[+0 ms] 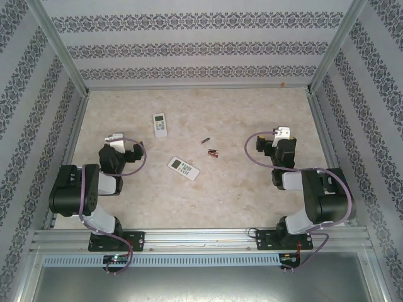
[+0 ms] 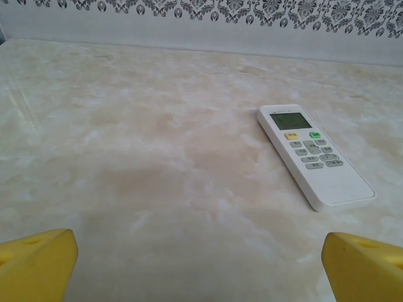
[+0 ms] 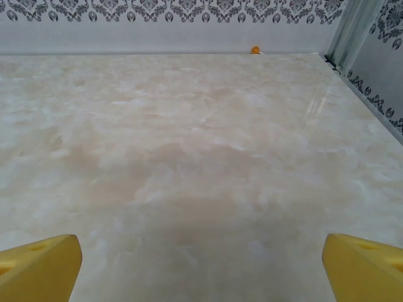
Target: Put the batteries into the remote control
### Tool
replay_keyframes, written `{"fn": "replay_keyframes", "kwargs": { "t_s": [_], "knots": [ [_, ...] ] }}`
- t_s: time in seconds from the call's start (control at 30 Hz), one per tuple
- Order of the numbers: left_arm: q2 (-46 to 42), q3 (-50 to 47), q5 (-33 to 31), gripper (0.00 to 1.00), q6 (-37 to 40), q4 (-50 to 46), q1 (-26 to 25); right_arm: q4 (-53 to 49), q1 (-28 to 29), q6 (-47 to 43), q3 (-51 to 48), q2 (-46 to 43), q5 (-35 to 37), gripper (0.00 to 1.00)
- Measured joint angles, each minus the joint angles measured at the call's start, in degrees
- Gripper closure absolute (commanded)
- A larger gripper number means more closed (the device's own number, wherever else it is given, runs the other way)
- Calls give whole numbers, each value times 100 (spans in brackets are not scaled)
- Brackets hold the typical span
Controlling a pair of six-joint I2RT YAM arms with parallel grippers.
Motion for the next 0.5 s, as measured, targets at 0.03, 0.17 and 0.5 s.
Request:
{"fn": "replay_keyframes", "kwargs": {
  "t_s": [0.03, 0.17, 0.5],
  "knots": [
    [0, 0, 0, 0, 0, 0, 0, 2, 0, 0, 0, 0, 0, 2],
    [0, 0, 0, 0, 0, 0, 0, 2, 0, 0, 0, 0, 0, 2],
    [0, 33, 0, 0, 0, -57, 0, 2, 0, 0, 0, 0, 0, 2]
  ]
}}
